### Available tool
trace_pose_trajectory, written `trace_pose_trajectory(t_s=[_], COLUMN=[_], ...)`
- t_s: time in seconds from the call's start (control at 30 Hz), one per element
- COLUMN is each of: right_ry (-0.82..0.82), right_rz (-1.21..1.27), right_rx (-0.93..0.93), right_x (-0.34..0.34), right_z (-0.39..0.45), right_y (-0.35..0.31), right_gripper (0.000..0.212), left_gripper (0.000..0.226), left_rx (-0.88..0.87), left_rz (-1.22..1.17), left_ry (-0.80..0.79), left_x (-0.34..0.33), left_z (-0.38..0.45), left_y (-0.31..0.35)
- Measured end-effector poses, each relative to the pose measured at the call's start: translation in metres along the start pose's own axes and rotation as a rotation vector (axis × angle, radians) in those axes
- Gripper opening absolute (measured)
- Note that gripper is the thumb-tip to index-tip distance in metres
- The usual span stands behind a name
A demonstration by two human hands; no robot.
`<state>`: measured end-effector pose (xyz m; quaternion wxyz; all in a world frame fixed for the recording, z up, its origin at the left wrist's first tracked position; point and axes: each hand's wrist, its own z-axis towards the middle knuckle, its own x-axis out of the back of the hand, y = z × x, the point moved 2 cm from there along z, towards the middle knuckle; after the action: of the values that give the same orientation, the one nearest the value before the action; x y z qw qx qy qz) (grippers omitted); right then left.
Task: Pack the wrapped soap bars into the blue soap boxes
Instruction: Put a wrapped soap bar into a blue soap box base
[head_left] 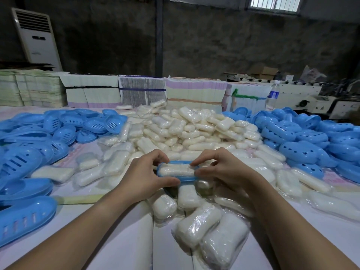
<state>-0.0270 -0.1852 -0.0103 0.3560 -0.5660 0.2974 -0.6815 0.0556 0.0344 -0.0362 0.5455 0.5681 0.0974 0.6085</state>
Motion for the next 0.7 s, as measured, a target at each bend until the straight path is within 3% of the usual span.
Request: trace_pose_trajectory(t_s=[0.4,0.53,0.63,0.7], right_ry=[0.133,0.463,0.735,0.784], right_rz=[0.023,0.030,-0.276,-0.646], right_rx=[0.015,-0.032,-0.144,-0.369], right_x=[0.000,0.034,0.088,0.132], right_z=[-0.003,-0.003,-0.016,-0.031], right_y=[-0.009,0.001,0.025,0.049], right_gripper=[0.019,0.021,0.029,0.046], left_gripper=[0.044,0.043,0.042,0.041], left_rx=[-0.011,-0.013,-0.044,-0.058], left_rz=[-0.010,0.021,0.045,0.064], left_ry=[0.008,-0.013,-0.026,-0.038], left_x=[-0.004,-0.004,-0.005,-0.006], left_z=[0.000,0.000,0.002,0.002], left_y=[-0.002,-0.003,-0.004,-0.003])
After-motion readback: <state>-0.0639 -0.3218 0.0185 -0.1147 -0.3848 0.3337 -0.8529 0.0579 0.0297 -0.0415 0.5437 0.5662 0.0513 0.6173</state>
